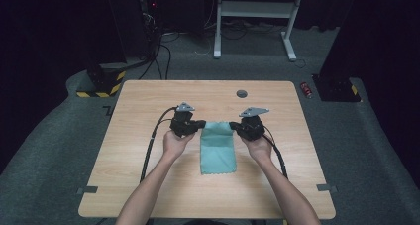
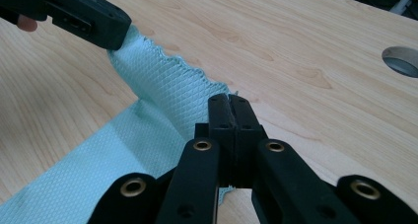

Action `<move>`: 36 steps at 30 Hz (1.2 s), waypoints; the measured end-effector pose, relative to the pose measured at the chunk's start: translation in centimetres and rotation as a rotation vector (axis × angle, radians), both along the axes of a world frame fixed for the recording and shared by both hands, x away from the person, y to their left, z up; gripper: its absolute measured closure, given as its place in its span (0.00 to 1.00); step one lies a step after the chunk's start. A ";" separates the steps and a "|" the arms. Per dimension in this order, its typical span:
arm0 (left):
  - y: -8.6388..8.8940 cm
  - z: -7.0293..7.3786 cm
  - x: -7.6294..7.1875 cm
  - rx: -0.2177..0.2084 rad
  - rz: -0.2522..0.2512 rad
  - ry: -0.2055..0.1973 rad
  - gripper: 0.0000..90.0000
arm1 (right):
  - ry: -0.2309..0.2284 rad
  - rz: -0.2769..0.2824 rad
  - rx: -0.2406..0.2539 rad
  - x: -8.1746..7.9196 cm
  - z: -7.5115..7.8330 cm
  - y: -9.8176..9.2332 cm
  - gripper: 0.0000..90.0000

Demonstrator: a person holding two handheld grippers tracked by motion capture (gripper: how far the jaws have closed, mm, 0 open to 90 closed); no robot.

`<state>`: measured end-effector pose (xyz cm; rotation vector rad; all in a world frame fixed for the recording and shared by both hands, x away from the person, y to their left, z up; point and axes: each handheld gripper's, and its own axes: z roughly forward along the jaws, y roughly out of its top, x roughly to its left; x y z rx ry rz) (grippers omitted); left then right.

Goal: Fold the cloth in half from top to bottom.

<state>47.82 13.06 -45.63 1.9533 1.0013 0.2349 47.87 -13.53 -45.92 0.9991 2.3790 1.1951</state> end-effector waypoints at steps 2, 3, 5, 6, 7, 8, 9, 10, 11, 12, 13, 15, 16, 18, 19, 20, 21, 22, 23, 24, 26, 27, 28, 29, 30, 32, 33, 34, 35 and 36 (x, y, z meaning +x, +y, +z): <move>0.0 0.0 -0.1 0.004 -0.008 -0.005 0.99 | 0.000 -0.001 0.004 -0.2 -0.1 0.0 1.00; 0.0 -0.1 -0.3 -0.003 -0.006 -0.004 0.99 | -0.001 0.000 0.002 -0.2 -0.1 -0.1 1.00; 0.0 -0.1 -0.5 -0.003 -0.010 -0.005 0.99 | -0.001 0.003 0.002 -0.3 -0.1 -0.2 1.00; 0.0 -0.1 -0.5 0.000 -0.012 -0.009 0.99 | -0.003 0.006 0.000 -0.4 0.0 -0.2 1.00; 0.0 -0.2 -0.6 -0.001 -0.012 -0.008 0.99 | -0.002 0.005 0.002 -0.5 0.0 -0.2 1.00; 0.0 -0.2 -0.7 -0.004 -0.011 -0.007 0.99 | 0.000 0.006 0.001 -0.6 0.0 -0.2 1.00; 0.1 -0.2 -0.7 -0.006 -0.011 -0.006 0.99 | -0.005 0.010 0.000 -0.6 0.0 -0.3 1.00; 0.1 -0.2 -0.8 -0.006 -0.012 -0.008 0.99 | -0.005 0.012 -0.001 -0.7 0.0 -0.2 1.00; 0.2 -0.2 -0.9 -0.006 -0.014 -0.008 0.99 | -0.003 0.014 -0.003 -0.8 -0.1 -0.2 1.00; 0.2 -0.2 -1.0 -0.006 -0.016 -0.004 0.99 | -0.003 0.014 -0.002 -0.8 -0.1 -0.2 1.00; 0.2 -0.2 -1.1 -0.001 -0.019 -0.007 0.99 | -0.006 0.018 -0.004 -0.9 -0.1 -0.2 1.00; 0.2 -0.2 -1.2 0.003 -0.023 -0.011 0.99 | -0.003 0.022 -0.007 -1.0 -0.2 -0.1 1.00; 0.2 -0.2 -1.3 0.000 -0.024 -0.012 0.99 | -0.003 0.024 -0.007 -1.1 -0.2 -0.1 1.00; 0.2 -0.1 -1.4 -0.002 -0.024 -0.014 0.99 | 0.001 0.024 -0.004 -1.3 -0.2 -0.2 1.00; 0.2 -0.1 -1.5 -0.002 -0.026 -0.016 0.99 | 0.003 0.025 -0.005 -1.3 -0.2 -0.2 1.00; 0.2 -0.2 -1.6 -0.002 -0.029 -0.015 0.99 | 0.003 0.025 -0.005 -1.4 -0.2 -0.2 1.00; 0.2 -0.2 -1.7 -0.001 -0.031 -0.018 0.99 | -0.003 0.030 -0.005 -1.4 -0.2 -0.3 1.00; 0.2 -0.3 -1.8 -0.004 -0.032 -0.017 0.99 | 0.000 0.029 -0.001 -1.4 -0.2 -0.3 1.00; 0.2 -0.3 -1.8 -0.006 -0.035 -0.017 0.99 | -0.002 0.031 0.000 -1.5 -0.2 -0.4 1.00; 0.2 -0.3 -1.9 -0.006 -0.035 -0.017 0.99 | -0.002 0.032 0.001 -1.5 -0.2 -0.4 1.00; 0.2 -0.4 -2.2 -0.012 -0.036 -0.016 0.99 | 0.000 0.033 0.002 -1.6 -0.2 -0.5 1.00; 0.2 -0.5 -2.3 -0.014 -0.036 -0.016 0.99 | 0.000 0.035 0.001 -1.7 -0.3 -0.5 1.00; 0.2 -0.5 -2.4 -0.014 -0.039 -0.014 0.99 | 0.000 0.035 0.000 -1.8 -0.3 -0.6 1.00; 0.2 -0.6 -2.4 -0.012 -0.040 -0.015 0.99 | -0.001 0.037 0.000 -1.9 -0.4 -0.5 1.00; 0.2 -0.6 -2.5 -0.011 -0.041 -0.017 0.99 | 0.000 0.039 -0.002 -1.9 -0.4 -0.6 1.00; 0.2 -0.7 -2.6 -0.015 -0.040 -0.014 0.99 | -0.001 0.041 0.000 -2.1 -0.5 -0.6 1.00; 0.3 -0.8 -2.7 -0.016 -0.041 -0.015 0.99 | 0.004 0.041 0.004 -2.2 -0.6 -0.6 1.00; 0.3 -0.8 -2.8 -0.016 -0.041 -0.016 0.99 | 0.003 0.044 0.004 -2.2 -0.6 -0.6 1.00; 0.3 -0.8 -2.8 -0.017 -0.043 -0.017 0.99 | 0.004 0.045 0.006 -2.3 -0.7 -0.6 1.00; 0.3 -0.9 -2.9 -0.021 -0.041 -0.016 0.99 | 0.000 0.048 0.006 -2.3 -0.7 -0.7 1.00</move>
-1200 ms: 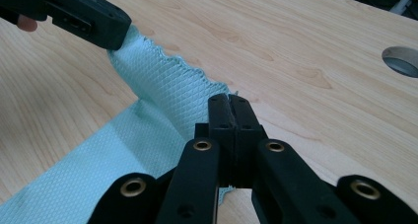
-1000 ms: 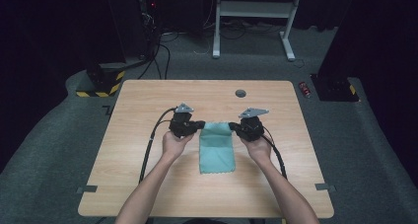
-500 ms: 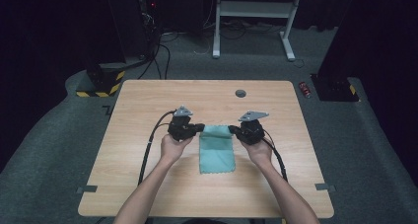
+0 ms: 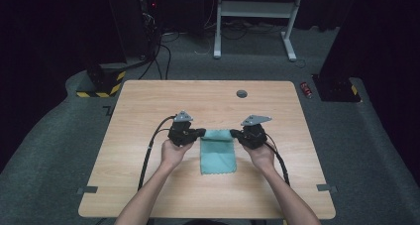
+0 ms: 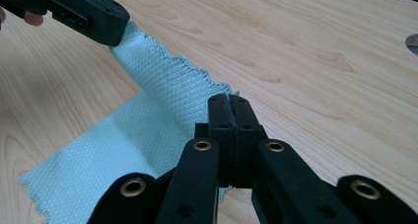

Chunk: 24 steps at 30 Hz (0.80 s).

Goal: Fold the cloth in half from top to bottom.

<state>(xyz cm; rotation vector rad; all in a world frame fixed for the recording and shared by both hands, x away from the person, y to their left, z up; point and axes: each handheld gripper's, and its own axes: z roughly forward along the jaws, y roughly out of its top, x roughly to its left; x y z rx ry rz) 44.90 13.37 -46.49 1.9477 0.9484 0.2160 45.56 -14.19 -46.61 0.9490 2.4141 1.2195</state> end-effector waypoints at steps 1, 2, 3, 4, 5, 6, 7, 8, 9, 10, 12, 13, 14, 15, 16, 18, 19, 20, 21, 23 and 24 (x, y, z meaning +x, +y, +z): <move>0.0 -0.1 -0.1 -0.001 0.000 0.000 0.99 | 0.000 0.002 0.000 -0.1 0.0 0.0 1.00; 0.0 -0.1 -0.1 -0.002 -0.001 0.001 0.99 | 0.002 0.001 0.004 -0.2 0.0 0.0 1.00; 0.1 -0.2 -0.2 -0.003 -0.002 0.002 0.99 | -0.001 0.004 0.004 -0.2 0.0 -0.1 1.00; 0.1 -0.2 -0.3 -0.007 -0.001 0.005 0.99 | -0.001 0.006 0.007 -0.3 0.0 -0.1 1.00; 0.1 -0.3 -0.4 -0.016 -0.004 0.009 0.99 | -0.002 0.008 0.008 -0.3 0.0 -0.1 1.00; 0.2 -0.4 -0.5 -0.029 -0.002 0.017 0.99 | 0.001 0.008 0.007 -0.5 0.0 -0.2 1.00; 0.3 -0.4 -0.5 -0.036 -0.004 0.021 0.99 | -0.001 0.009 0.006 -0.5 0.0 -0.2 1.00; 0.3 -0.5 -0.6 -0.043 -0.002 0.025 0.99 | -0.001 0.009 0.007 -0.6 -0.1 -0.2 1.00; 0.3 -0.5 -0.6 -0.043 -0.003 0.025 0.99 | 0.003 0.010 0.011 -0.6 -0.1 -0.3 1.00; 0.3 -0.6 -0.7 -0.038 -0.005 0.022 0.99 | 0.003 0.011 0.014 -0.7 -0.2 -0.3 1.00; 0.3 -0.6 -0.8 -0.036 -0.005 0.019 0.99 | 0.002 0.015 0.012 -0.8 -0.3 -0.3 1.00; 0.3 -0.6 -0.9 -0.032 -0.007 0.016 0.99 | 0.004 0.016 0.010 -0.9 -0.3 -0.3 1.00; 0.3 -0.6 -0.9 -0.031 -0.008 0.016 0.99 | 0.005 0.016 0.011 -0.9 -0.3 -0.3 1.00; 0.3 -0.6 -1.0 -0.030 -0.007 0.015 0.99 | 0.002 0.018 0.013 -0.9 -0.3 -0.3 1.00; 0.2 -0.6 -1.0 -0.031 -0.007 0.017 0.99 | 0.001 0.018 0.016 -1.0 -0.3 -0.4 1.00; 0.2 -0.7 -1.1 -0.030 -0.005 0.017 0.99 | 0.001 0.018 0.019 -1.1 -0.3 -0.4 1.00; 0.3 -0.7 -1.1 -0.028 -0.005 0.014 0.99 | 0.002 0.021 0.019 -1.1 -0.3 -0.4 1.00; 0.3 -0.7 -1.2 -0.027 -0.005 0.012 0.99 | 0.003 0.023 0.017 -1.2 -0.2 -0.4 1.00; 0.3 -0.7 -1.2 -0.027 -0.005 0.012 0.99 | 0.001 0.025 0.017 -1.2 -0.2 -0.4 1.00; 0.3 -0.7 -1.3 -0.024 -0.006 0.008 0.99 | 0.003 0.023 0.021 -1.3 -0.3 -0.4 1.00; 0.3 -0.7 -1.4 -0.024 -0.007 0.006 0.99 | 0.002 0.025 0.022 -1.3 -0.3 -0.4 1.00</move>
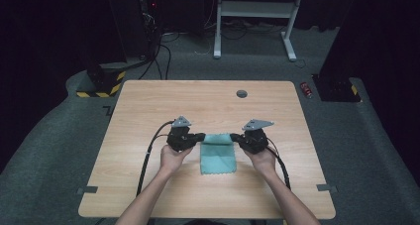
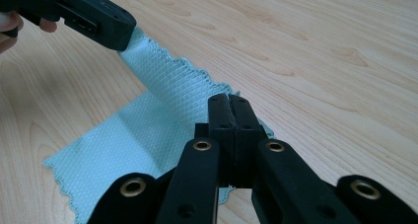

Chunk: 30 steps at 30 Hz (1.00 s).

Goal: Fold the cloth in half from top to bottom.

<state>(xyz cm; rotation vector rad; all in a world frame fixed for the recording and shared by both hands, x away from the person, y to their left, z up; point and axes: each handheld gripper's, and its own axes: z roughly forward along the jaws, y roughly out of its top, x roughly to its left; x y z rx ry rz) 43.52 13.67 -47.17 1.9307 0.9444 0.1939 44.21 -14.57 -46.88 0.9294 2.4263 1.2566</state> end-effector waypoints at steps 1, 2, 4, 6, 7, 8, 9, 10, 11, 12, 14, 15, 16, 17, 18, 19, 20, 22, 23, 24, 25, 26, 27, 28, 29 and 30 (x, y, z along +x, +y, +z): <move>0.0 0.0 -0.1 -0.002 0.000 0.001 0.99 | 0.002 0.000 0.000 0.0 0.0 0.0 1.00; 0.0 0.0 -0.2 0.001 0.000 -0.001 0.99 | 0.001 0.002 0.000 -0.1 0.0 0.0 1.00; 0.0 0.0 -0.3 0.008 -0.003 -0.002 0.99 | 0.000 0.005 -0.001 -0.2 0.0 0.0 1.00; -0.2 0.0 -0.5 0.025 -0.010 -0.010 0.99 | -0.003 0.008 0.000 -0.3 0.0 0.0 1.00; -0.3 0.1 -0.5 0.033 -0.015 -0.014 0.99 | -0.004 0.007 -0.001 -0.4 0.0 -0.1 1.00; -0.4 0.1 -0.7 0.033 -0.017 -0.014 0.99 | -0.006 0.008 -0.002 -0.4 0.0 -0.1 1.00; -0.4 0.2 -0.7 0.040 -0.020 -0.022 0.99 | -0.006 0.008 -0.002 -0.5 0.0 -0.1 1.00; -0.5 0.2 -0.8 0.039 -0.020 -0.021 0.99 | -0.003 0.008 -0.003 -0.5 0.0 -0.2 1.00; -0.5 0.2 -0.9 0.045 -0.023 -0.026 0.99 | -0.005 0.010 -0.003 -0.6 0.0 -0.2 1.00; -0.5 0.2 -0.9 0.051 -0.025 -0.030 0.99 | -0.006 0.011 -0.002 -0.6 -0.1 -0.2 1.00; -0.6 0.3 -1.0 0.052 -0.026 -0.028 0.99 | -0.005 0.012 0.000 -0.7 -0.1 -0.3 1.00; -0.5 0.3 -1.0 0.050 -0.028 -0.030 0.99 | -0.004 0.013 0.000 -0.8 -0.1 -0.3 1.00; -0.5 0.3 -1.1 0.048 -0.028 -0.032 0.99 | -0.004 0.015 -0.001 -0.8 -0.1 -0.3 1.00; -0.5 0.3 -1.2 0.047 -0.028 -0.033 0.99 | -0.005 0.019 -0.003 -0.9 -0.1 -0.3 1.00; -0.5 0.4 -1.2 0.047 -0.029 -0.034 0.99 | -0.005 0.019 -0.003 -0.9 -0.1 -0.3 1.00; -0.5 0.4 -1.3 0.043 -0.029 -0.035 0.99 | -0.004 0.019 -0.001 -1.0 0.0 -0.3 1.00; -0.5 0.3 -1.3 0.041 -0.029 -0.034 0.99 | -0.004 0.018 0.001 -1.1 0.0 -0.3 1.00; -0.4 0.3 -1.4 0.032 -0.030 -0.029 0.99 | -0.009 0.021 0.000 -1.2 0.0 -0.4 1.00; -0.4 0.2 -1.5 0.031 -0.030 -0.030 0.99 | -0.008 0.022 0.001 -1.2 0.0 -0.4 1.00; -0.4 0.2 -1.6 0.033 -0.031 -0.029 0.99 | -0.007 0.023 0.001 -1.2 0.0 -0.4 1.00; -0.3 0.2 -1.6 0.034 -0.032 -0.028 0.99 | -0.009 0.025 0.000 -1.3 0.0 -0.4 1.00; -0.3 0.2 -1.7 0.032 -0.031 -0.026 0.99 | -0.008 0.027 0.000 -1.3 0.0 -0.4 1.00; -0.3 0.1 -1.7 0.029 -0.030 -0.026 0.99 | -0.003 0.027 0.001 -1.4 0.0 -0.3 1.00; -0.2 0.2 -1.8 0.029 -0.029 -0.027 0.99 | -0.005 0.029 0.000 -1.5 0.0 -0.3 1.00; -0.2 0.2 -1.8 0.028 -0.029 -0.026 0.99 | -0.006 0.032 0.000 -1.5 -0.1 -0.3 1.00; -0.2 0.2 -1.9 0.029 -0.031 -0.027 0.99 | -0.006 0.035 -0.002 -1.6 -0.1 -0.3 1.00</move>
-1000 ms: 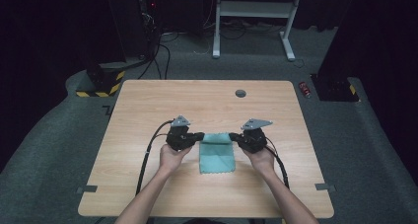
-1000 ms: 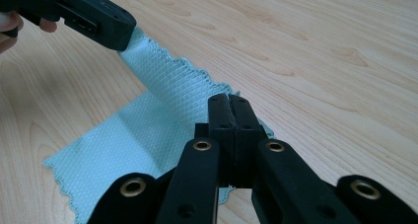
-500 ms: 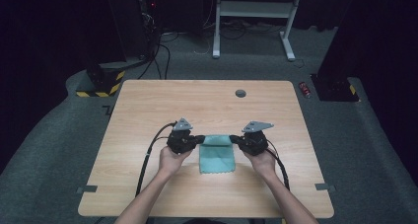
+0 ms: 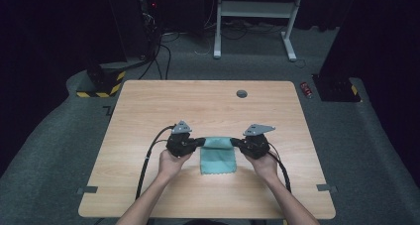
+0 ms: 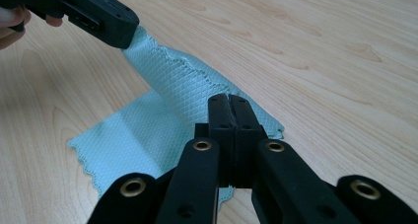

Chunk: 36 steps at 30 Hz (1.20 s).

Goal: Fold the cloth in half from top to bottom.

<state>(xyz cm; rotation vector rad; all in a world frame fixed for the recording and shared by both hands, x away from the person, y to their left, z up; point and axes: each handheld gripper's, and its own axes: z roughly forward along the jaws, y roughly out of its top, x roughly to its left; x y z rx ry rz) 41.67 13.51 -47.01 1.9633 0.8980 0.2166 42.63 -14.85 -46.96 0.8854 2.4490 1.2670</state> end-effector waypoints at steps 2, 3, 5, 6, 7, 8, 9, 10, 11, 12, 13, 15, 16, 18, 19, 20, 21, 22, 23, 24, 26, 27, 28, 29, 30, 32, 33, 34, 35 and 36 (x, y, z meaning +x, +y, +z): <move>0.0 -0.1 -0.1 0.000 -0.001 0.001 0.99 | 0.001 0.002 -0.001 -0.1 0.0 0.0 1.00; 0.0 -0.1 -0.2 0.001 -0.002 0.002 0.99 | -0.001 0.005 -0.001 -0.2 0.0 0.0 1.00; 0.0 -0.2 -0.2 -0.001 0.000 0.007 0.99 | -0.001 0.007 -0.002 -0.3 -0.1 0.0 1.00; -0.1 -0.3 -0.2 0.000 0.001 0.008 0.99 | 0.001 0.007 -0.002 -0.4 -0.1 0.0 1.00; -0.1 -0.3 -0.3 0.004 -0.002 0.005 0.99 | 0.001 0.008 -0.002 -0.4 -0.1 0.0 1.00; -0.1 -0.3 -0.3 0.006 -0.002 0.004 0.99 | 0.005 0.008 -0.003 -0.5 -0.2 0.0 1.00; -0.1 -0.3 -0.4 0.003 -0.004 0.007 0.99 | 0.004 0.009 -0.004 -0.5 -0.2 0.0 1.00; -0.1 -0.3 -0.5 0.007 -0.007 0.005 0.99 | 0.005 0.011 -0.004 -0.6 -0.3 -0.1 1.00; -0.1 -0.4 -0.6 0.005 -0.008 0.008 0.99 | 0.008 0.012 -0.003 -0.6 -0.3 -0.1 1.00; -0.1 -0.3 -0.7 0.007 -0.010 0.009 0.99 | 0.007 0.016 -0.004 -0.7 -0.4 -0.1 1.00; -0.1 -0.4 -0.8 0.007 -0.009 0.007 0.99 | 0.009 0.016 -0.004 -0.8 -0.4 -0.1 1.00; -0.1 -0.4 -0.9 0.015 -0.013 0.003 0.99 | 0.007 0.020 -0.006 -0.9 -0.4 -0.1 1.00; -0.1 -0.4 -1.0 0.019 -0.011 0.002 0.99 | 0.005 0.021 -0.007 -1.0 -0.4 0.0 1.00; -0.1 -0.5 -1.0 0.025 -0.013 0.003 0.99 | 0.000 0.024 -0.008 -1.1 -0.3 0.0 1.00; -0.1 -0.6 -1.0 0.024 -0.011 0.006 0.99 | 0.003 0.023 -0.008 -1.2 -0.4 0.0 1.00; -0.1 -0.6 -1.1 0.028 -0.010 0.005 0.99 | 0.002 0.025 -0.008 -1.2 -0.4 0.0 1.00; -0.2 -0.7 -1.1 0.030 -0.012 0.004 0.99 | 0.004 0.027 -0.007 -1.3 -0.5 0.0 1.00; -0.2 -0.8 -1.2 0.032 -0.011 0.001 0.99 | 0.006 0.028 -0.009 -1.3 -0.6 0.0 1.00; -0.2 -0.8 -1.2 0.032 -0.009 0.004 0.99 | 0.007 0.028 -0.012 -1.4 -0.8 0.0 1.00; -0.2 -0.9 -1.3 0.036 -0.011 0.004 0.99 | 0.007 0.029 -0.013 -1.4 -0.9 0.1 1.00; -0.2 -1.0 -1.4 0.042 -0.012 0.002 0.99 | 0.013 0.029 -0.012 -1.4 -1.0 0.0 1.00; -0.3 -1.1 -1.5 0.044 -0.013 0.002 0.99 | 0.014 0.028 -0.009 -1.5 -1.1 0.0 1.00; -0.3 -1.1 -1.5 0.044 -0.012 0.000 0.99 | 0.013 0.030 -0.008 -1.5 -1.1 0.0 1.00; -0.3 -1.1 -1.6 0.046 -0.014 -0.003 0.99 | 0.012 0.031 -0.008 -1.6 -1.1 0.0 1.00; -0.3 -1.1 -1.6 0.041 -0.012 0.001 0.99 | 0.011 0.033 -0.008 -1.6 -1.1 0.0 1.00; -0.3 -1.3 -1.7 0.043 -0.014 0.000 0.99 | 0.011 0.034 -0.009 -1.7 -1.1 0.0 1.00; -0.3 -1.4 -1.8 0.042 -0.014 0.003 0.99 | 0.012 0.033 -0.005 -1.8 -1.1 0.0 1.00; -0.4 -1.4 -1.8 0.045 -0.015 0.002 0.99 | 0.016 0.033 -0.004 -1.8 -1.2 -0.1 1.00; -0.4 -1.5 -1.9 0.050 -0.016 0.004 0.99 | 0.017 0.034 -0.003 -1.8 -1.2 -0.1 1.00; -0.5 -1.7 -1.9 0.051 -0.015 0.005 0.99 | 0.019 0.035 -0.002 -1.9 -1.3 -0.1 1.00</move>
